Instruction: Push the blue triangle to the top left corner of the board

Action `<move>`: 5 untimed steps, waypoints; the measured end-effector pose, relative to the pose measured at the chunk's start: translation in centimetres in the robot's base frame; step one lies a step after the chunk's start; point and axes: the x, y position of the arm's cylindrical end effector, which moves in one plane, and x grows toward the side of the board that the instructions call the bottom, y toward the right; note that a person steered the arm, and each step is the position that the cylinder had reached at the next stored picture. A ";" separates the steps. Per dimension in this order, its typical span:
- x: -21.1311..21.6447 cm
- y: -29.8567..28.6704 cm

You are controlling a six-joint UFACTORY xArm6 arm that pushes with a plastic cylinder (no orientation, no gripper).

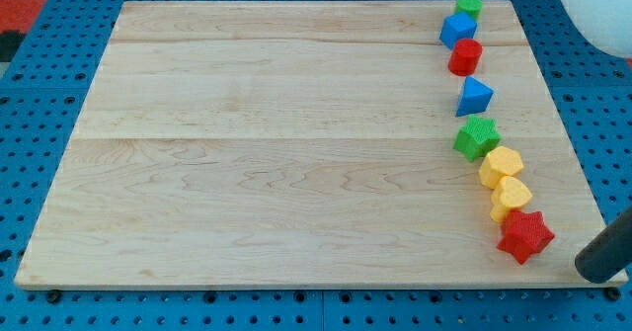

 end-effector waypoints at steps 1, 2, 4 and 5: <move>0.2 0.2; 0.4 3.3; -8.4 7.9; -11.6 7.9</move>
